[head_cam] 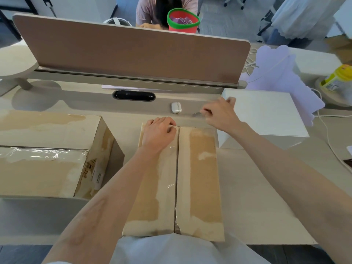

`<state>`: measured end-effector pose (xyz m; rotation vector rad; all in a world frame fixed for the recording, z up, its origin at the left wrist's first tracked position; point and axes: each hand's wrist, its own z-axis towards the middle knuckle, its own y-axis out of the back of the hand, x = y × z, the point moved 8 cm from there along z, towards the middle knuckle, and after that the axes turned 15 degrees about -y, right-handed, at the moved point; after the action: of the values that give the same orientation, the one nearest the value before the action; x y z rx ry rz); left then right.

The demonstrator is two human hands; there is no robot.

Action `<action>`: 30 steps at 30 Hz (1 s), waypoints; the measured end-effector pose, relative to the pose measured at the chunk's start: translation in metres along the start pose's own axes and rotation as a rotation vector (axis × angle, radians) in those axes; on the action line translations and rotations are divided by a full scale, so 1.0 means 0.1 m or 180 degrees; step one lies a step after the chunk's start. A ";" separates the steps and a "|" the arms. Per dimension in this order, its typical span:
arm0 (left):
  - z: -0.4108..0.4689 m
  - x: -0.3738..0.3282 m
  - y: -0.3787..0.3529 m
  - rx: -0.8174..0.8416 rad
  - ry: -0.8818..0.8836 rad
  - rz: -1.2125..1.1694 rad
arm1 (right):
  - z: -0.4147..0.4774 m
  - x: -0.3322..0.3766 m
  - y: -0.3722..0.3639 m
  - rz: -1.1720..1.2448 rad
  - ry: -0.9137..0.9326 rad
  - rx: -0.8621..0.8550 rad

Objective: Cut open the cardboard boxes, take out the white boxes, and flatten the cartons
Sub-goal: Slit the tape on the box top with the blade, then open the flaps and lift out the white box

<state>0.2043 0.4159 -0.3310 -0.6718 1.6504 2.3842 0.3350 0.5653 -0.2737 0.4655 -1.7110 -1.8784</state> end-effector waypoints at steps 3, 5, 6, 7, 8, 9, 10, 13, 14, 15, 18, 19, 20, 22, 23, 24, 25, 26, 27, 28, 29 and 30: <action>0.00 -0.07 0.01 0.0018 -0.0106 -0.0028 | -0.25 -0.37 -0.11 0.0500 -0.0794 -0.0154; -0.01 -0.09 0.04 -0.0030 -0.0206 -0.0031 | -0.41 -0.50 -0.22 0.0976 -0.1156 -0.0094; -0.03 -0.11 0.05 -0.0041 -0.0257 0.0000 | -0.49 -0.56 -0.29 0.1218 -0.1320 -0.0018; -0.05 -0.15 0.05 -0.0035 -0.0324 0.0053 | -0.59 -0.63 -0.35 0.1414 -0.1469 0.0053; -0.09 -0.20 0.04 -0.0024 -0.0398 0.0112 | -0.69 -0.70 -0.40 0.1532 -0.1582 0.0116; -0.12 -0.25 0.01 -0.0006 -0.0461 0.0164 | -0.79 -0.76 -0.48 0.1592 -0.1659 0.0197; -0.16 -0.28 -0.02 0.0033 -0.0498 0.0208 | -0.89 -0.82 -0.57 0.1619 -0.1728 0.0314; -0.25 -0.34 -0.12 0.0288 -0.0470 0.0311 | -1.21 -1.05 -0.87 0.1496 -0.2016 0.0668; -0.26 -0.34 -0.15 0.0369 -0.0440 0.0358 | -1.33 -1.15 -0.97 0.1454 -0.2164 0.0761; -0.28 -0.35 -0.17 0.0436 -0.0418 0.0419 | -1.44 -1.25 -1.06 0.1433 -0.2330 0.0848; -0.34 -0.39 -0.20 0.0581 -0.0351 0.0538 | -1.75 -1.48 -1.21 0.1235 -0.2648 0.1014; -0.37 -0.40 -0.21 0.0608 -0.0330 0.0570 | -1.83 -1.53 -1.23 0.1139 -0.2670 0.1031; -0.40 -0.42 -0.21 0.0623 -0.0318 0.0604 | -1.90 -1.58 -1.24 0.1072 -0.2701 0.1040; -0.46 -0.46 -0.21 0.0613 -0.0313 0.0671 | -2.03 -1.72 -1.29 0.0990 -0.2847 0.1045; -0.49 -0.48 -0.20 0.0596 -0.0317 0.0698 | -2.10 -1.80 -1.31 0.0960 -0.2954 0.1066; -0.52 -0.49 -0.19 0.0577 -0.0326 0.0717 | -2.17 -1.86 -1.32 0.0933 -0.3055 0.1096; -0.53 -0.50 -0.19 0.0566 -0.0335 0.0730 | -2.23 -1.91 -1.34 0.0921 -0.3136 0.1127; -0.55 -0.51 -0.19 0.0555 -0.0343 0.0741 | -2.28 -1.95 -1.34 0.0933 -0.3185 0.1152; -0.56 -0.51 -0.18 0.0540 -0.0347 0.0740 | -2.33 -1.97 -1.34 0.0943 -0.3213 0.1168; -0.56 -0.51 -0.18 0.0519 -0.0348 0.0724 | -2.37 -2.00 -1.33 0.0953 -0.3244 0.1170; -0.57 -0.52 -0.17 0.0513 -0.0330 0.0686 | -2.40 -2.02 -1.31 0.0944 -0.3276 0.1148; -0.57 -0.52 -0.16 0.0533 -0.0295 0.0630 | -2.42 -2.04 -1.28 0.0918 -0.3298 0.1110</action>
<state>0.2718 0.3758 -0.3369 -0.3800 1.9290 2.3281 0.6183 0.5013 -0.4538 -0.7550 -2.5727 -1.6866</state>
